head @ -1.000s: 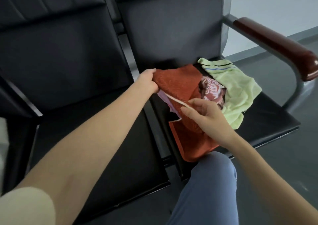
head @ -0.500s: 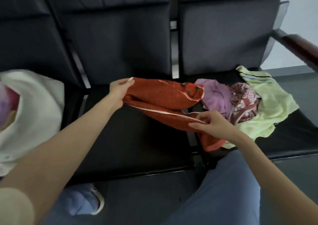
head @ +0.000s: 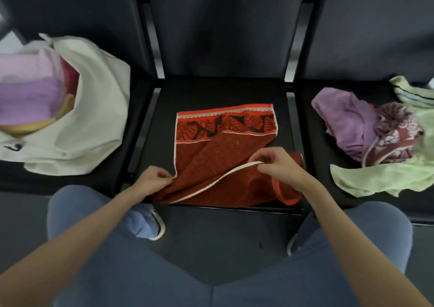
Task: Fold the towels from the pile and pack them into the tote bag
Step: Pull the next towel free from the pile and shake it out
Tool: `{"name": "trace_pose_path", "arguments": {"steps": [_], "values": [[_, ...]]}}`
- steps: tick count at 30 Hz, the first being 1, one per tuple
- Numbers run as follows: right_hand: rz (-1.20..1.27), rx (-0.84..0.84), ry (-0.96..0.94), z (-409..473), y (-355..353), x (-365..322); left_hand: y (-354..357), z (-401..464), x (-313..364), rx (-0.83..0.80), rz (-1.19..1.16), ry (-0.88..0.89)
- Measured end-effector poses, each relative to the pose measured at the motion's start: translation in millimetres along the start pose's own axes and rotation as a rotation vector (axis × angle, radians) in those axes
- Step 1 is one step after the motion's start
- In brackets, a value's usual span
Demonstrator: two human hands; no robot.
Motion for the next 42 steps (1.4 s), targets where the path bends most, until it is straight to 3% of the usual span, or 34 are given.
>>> {"name": "trace_pose_path", "arguments": {"steps": [4, 7, 12, 20, 24, 27, 31, 35, 38, 42], "values": [[-0.021, 0.121, -0.077, 10, 6, -9, -23, 23, 12, 0.175, 0.085, -0.001], [0.053, 0.225, -0.047, 16, 11, -8, -32, 56, 35, 0.316, 0.007, 0.01], [0.139, 0.298, -0.022, 18, 19, 2, -35, 123, 54, 0.388, 0.025, -0.011], [-0.06, 0.394, -0.099, 29, 17, 2, -33, 190, 37, 0.533, -0.029, -0.211], [-0.141, 0.404, -0.129, 30, 16, -5, -27, 166, 67, 0.579, -0.142, -0.02], [-0.076, 0.361, -0.181, 27, 18, -7, -23, 129, 104, 0.53, -0.245, 0.288], [-0.049, 0.365, -0.29, 20, 17, -10, -7, 75, 148, 0.305, -0.35, 0.57], [-0.021, 0.456, -0.309, 8, 10, -20, 11, 36, 166, 0.123, -0.394, 0.684], [0.109, 0.464, -0.241, 4, 5, -21, 20, 26, 170, 0.089, -0.375, 0.725], [0.088, 0.432, -0.241, 1, 3, -19, 24, 21, 180, 0.07, -0.352, 0.771]]}}
Point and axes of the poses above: each hand's wrist, its own z-axis towards the middle knuckle, its own y-axis out of the palm, x = y × z, the point moved 3 cm from there along z, towards the middle knuckle, and after that the axes turned 9 degrees about y, right-handed, at the moved point
